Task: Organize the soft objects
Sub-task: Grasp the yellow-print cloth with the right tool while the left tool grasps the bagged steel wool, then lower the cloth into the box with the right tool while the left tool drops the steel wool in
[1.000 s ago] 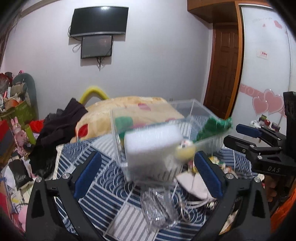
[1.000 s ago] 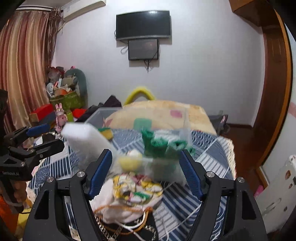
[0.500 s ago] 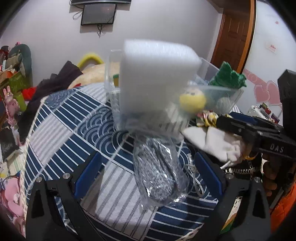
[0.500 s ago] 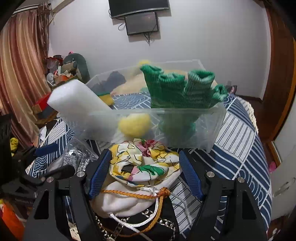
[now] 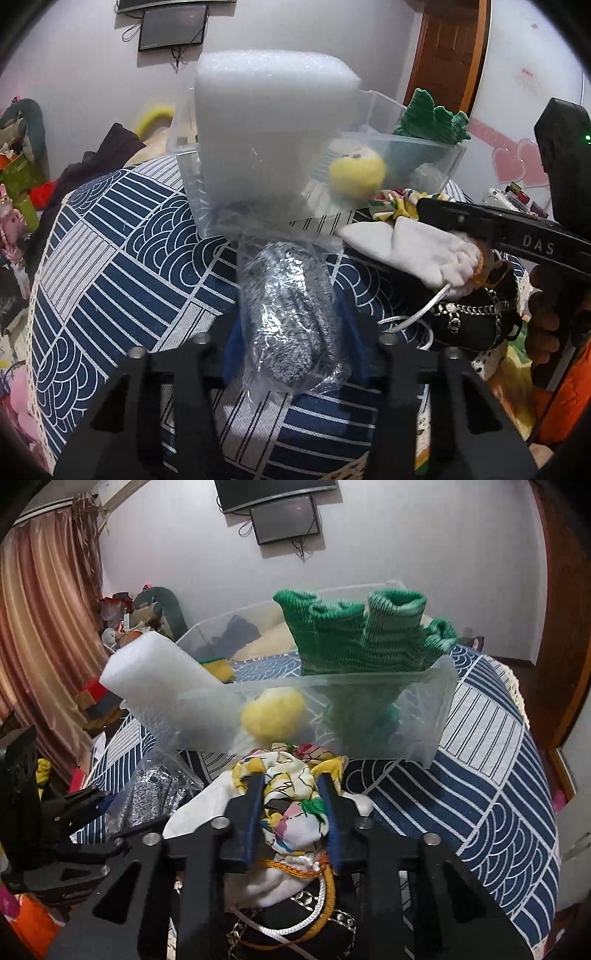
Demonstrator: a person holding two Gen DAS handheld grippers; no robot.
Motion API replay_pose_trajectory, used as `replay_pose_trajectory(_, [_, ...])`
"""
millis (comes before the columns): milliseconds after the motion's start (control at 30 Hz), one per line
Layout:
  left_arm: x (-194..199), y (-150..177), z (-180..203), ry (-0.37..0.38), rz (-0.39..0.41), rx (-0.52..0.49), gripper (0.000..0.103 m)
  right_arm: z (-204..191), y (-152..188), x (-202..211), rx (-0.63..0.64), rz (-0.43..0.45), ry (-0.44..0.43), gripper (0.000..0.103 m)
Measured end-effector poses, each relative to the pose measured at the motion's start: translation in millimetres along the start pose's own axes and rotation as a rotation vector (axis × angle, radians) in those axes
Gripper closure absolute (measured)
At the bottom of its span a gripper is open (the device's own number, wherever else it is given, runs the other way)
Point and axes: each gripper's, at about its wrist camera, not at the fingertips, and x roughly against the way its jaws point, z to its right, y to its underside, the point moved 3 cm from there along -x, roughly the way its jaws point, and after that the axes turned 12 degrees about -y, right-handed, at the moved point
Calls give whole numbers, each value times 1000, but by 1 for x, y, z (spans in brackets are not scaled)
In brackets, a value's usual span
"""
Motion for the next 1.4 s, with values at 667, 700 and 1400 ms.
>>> replay_pose_trajectory(667, [71,-25,-13,43,161,35,75,-23,-19,64,79,200,22,84])
replay_pose_trajectory(700, [75,-27,-14,44,171,35,75,-22,-21,65,80,207,24,84])
replay_pose_trajectory(1400, [31,-104,-23,0,186,66,75,-5,-55,47,79,241,96,84])
